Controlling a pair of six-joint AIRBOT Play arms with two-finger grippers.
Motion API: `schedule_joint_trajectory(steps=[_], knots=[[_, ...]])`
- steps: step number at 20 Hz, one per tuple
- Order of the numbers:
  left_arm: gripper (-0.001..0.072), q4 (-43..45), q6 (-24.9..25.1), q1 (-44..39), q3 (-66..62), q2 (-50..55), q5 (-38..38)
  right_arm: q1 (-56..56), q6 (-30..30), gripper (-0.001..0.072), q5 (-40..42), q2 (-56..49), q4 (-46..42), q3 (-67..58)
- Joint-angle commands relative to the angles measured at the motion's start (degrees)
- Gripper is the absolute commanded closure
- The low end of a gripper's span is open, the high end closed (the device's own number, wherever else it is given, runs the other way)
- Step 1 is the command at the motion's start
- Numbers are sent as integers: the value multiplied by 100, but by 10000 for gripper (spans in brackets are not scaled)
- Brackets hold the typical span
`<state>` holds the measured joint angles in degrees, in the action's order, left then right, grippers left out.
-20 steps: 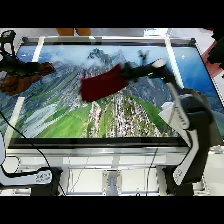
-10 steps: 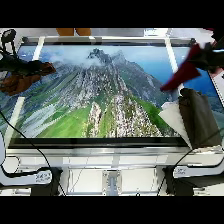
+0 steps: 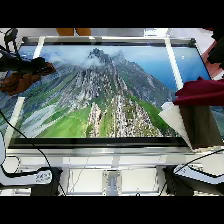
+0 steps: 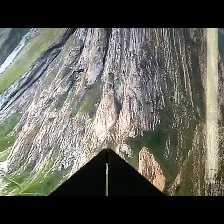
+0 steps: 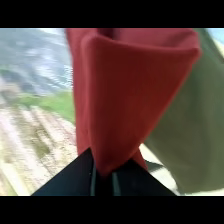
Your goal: Fold the shirts.
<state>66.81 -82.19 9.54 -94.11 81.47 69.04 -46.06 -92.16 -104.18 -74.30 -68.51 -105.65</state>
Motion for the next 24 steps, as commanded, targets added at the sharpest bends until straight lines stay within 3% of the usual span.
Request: schedule_joint_trajectory(steps=[1,2,4,5,10,11,14,16,20,24], knots=[[696,-144,20,-76,-4,2,50,168,-4,677,-81,50,-1384,719],[695,-144,20,-109,-4,2,50,269,2,666,-83,50,-1683,951],[695,-168,20,-136,-4,2,42,332,-13,286,-85,50,-1766,1167],[696,-175,20,-136,-4,2,44,323,-181,267,-83,57,-1784,1128],[696,-181,17,-136,-4,2,44,319,-431,266,356,57,-1567,205],[695,-208,17,-136,-4,2,44,319,-424,267,625,57,-1067,72],[695,-293,15,-136,-4,2,44,431,46,267,1740,35,1971,85],[695,-444,15,-136,-4,7,42,975,592,275,2420,24,2914,264],[695,-1351,17,-140,-4,9,20,3167,1539,275,3722,-33,1961,1080],[696,-1714,20,-302,-4,9,33,5093,1589,275,5751,-402,632,1808]])
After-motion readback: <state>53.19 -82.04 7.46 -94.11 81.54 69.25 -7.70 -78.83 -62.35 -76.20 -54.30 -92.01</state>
